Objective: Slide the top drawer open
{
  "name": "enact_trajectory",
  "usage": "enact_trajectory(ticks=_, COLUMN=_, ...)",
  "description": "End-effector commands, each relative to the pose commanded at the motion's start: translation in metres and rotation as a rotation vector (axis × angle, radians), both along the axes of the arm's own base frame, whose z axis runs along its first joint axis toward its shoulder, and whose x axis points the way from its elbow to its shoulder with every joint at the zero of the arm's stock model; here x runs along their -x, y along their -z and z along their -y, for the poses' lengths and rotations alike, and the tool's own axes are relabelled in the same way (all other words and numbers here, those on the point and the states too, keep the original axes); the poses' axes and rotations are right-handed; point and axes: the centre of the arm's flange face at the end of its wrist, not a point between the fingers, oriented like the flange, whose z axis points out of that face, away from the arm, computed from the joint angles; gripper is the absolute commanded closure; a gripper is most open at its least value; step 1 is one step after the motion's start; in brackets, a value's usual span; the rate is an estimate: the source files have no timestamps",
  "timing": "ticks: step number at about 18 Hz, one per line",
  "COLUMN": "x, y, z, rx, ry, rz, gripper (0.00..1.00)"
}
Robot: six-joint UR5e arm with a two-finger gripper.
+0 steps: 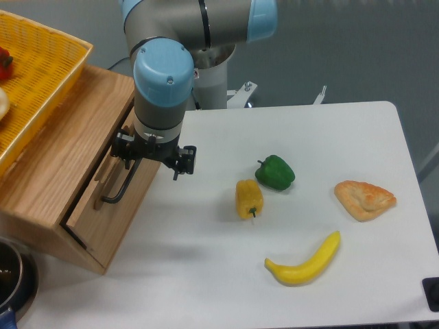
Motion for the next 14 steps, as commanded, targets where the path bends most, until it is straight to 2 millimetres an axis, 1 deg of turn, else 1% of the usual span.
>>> enact_trajectory(ticks=4, x=-0.0009, y=0.006, z=0.0015, rx=0.01, ry=0.008, rz=0.005, gripper=0.0)
enact_trajectory(ticks=14, x=-0.0024, y=0.0075, z=0.0005, rx=0.01, ry=0.014, rz=0.006, gripper=0.0)
